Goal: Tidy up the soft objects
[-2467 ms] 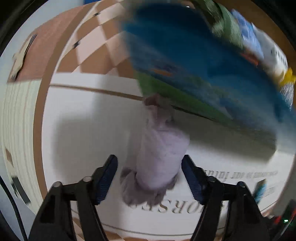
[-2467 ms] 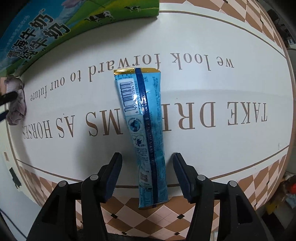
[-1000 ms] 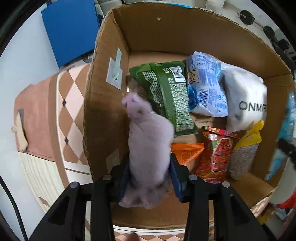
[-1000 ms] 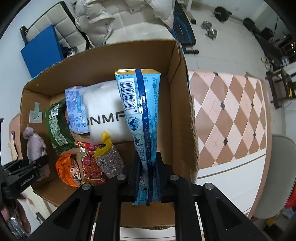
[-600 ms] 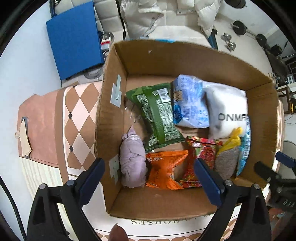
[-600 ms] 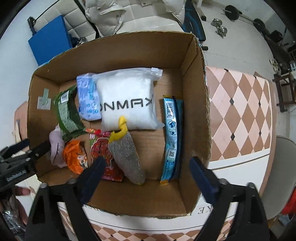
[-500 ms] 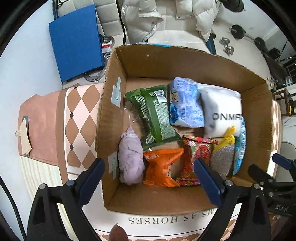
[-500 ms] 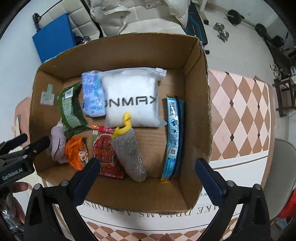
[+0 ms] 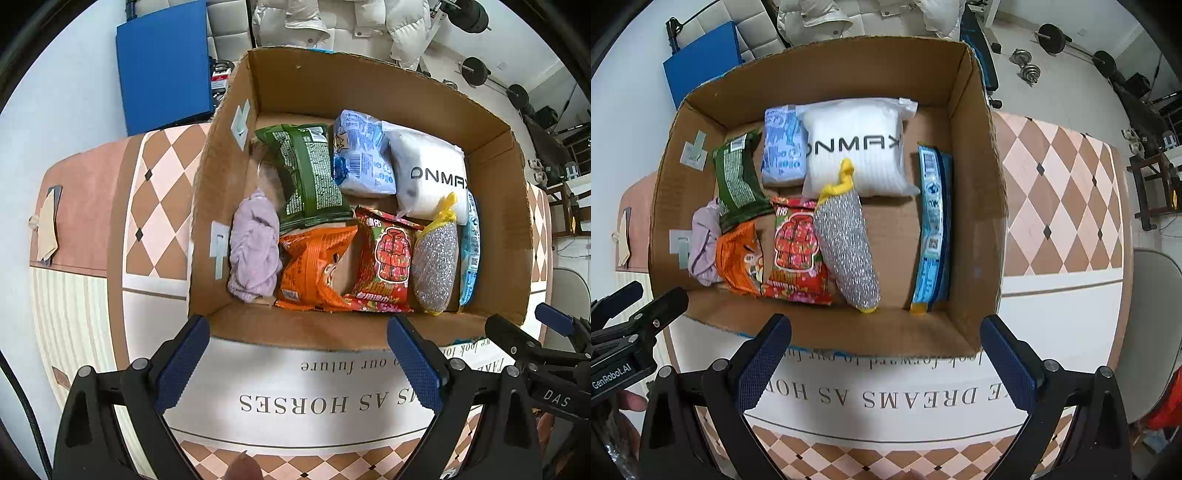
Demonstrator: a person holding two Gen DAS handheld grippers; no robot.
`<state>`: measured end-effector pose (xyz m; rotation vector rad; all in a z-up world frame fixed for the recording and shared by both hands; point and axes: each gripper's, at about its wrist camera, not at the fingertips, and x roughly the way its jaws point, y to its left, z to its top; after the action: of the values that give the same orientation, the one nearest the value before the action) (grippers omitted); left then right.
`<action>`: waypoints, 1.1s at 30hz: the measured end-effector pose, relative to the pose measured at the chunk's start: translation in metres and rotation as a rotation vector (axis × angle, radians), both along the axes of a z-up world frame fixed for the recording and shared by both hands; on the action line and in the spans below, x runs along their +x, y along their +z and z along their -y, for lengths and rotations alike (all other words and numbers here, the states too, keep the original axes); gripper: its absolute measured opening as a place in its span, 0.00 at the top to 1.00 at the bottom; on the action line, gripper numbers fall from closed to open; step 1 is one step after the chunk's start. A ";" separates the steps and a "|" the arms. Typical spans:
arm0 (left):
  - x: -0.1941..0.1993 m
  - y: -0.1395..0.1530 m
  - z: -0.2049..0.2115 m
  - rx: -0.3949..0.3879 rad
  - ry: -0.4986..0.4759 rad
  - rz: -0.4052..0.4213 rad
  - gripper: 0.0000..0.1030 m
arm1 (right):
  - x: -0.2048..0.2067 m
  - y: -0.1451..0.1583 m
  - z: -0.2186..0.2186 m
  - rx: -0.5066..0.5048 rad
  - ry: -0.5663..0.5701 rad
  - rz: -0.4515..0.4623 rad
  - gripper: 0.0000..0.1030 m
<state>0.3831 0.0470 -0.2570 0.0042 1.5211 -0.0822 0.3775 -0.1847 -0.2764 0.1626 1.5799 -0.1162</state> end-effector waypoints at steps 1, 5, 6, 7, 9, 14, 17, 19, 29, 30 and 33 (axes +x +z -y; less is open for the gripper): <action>-0.001 0.003 0.000 -0.001 0.002 0.007 0.04 | -0.001 0.000 -0.001 -0.003 0.000 0.000 0.00; -0.009 0.022 -0.001 0.017 0.005 0.068 0.04 | -0.007 0.012 -0.001 -0.011 -0.004 0.025 0.00; -0.012 0.030 -0.002 0.026 0.009 0.094 0.04 | -0.010 0.019 -0.002 -0.018 -0.002 0.040 0.00; -0.018 0.041 -0.002 0.031 0.015 0.131 0.04 | -0.012 0.025 -0.003 -0.027 0.000 0.058 0.00; -0.029 0.058 -0.004 0.034 0.028 0.183 0.04 | -0.020 0.045 -0.006 -0.047 0.002 0.116 0.00; -0.067 0.103 -0.006 0.032 0.042 0.300 0.04 | -0.054 0.092 -0.012 -0.079 0.003 0.234 0.00; -0.093 0.132 -0.006 0.034 0.038 0.366 0.04 | -0.079 0.120 -0.015 -0.081 0.003 0.296 0.00; -0.109 0.150 -0.006 0.034 0.031 0.407 0.04 | -0.096 0.137 -0.016 -0.081 0.001 0.328 0.00; -0.176 0.228 -0.011 0.037 0.018 0.574 0.04 | -0.183 0.231 -0.030 -0.102 0.017 0.499 0.00; -0.182 0.235 -0.011 0.045 0.009 0.589 0.04 | -0.191 0.241 -0.032 -0.110 0.020 0.516 0.00; -0.196 0.248 -0.012 0.044 -0.003 0.608 0.04 | -0.210 0.263 -0.036 -0.120 0.022 0.557 0.00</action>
<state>0.1867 0.0589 -0.0089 0.0619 0.9144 -0.0435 0.1676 -0.1491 -0.0130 0.0740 1.0157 -0.1343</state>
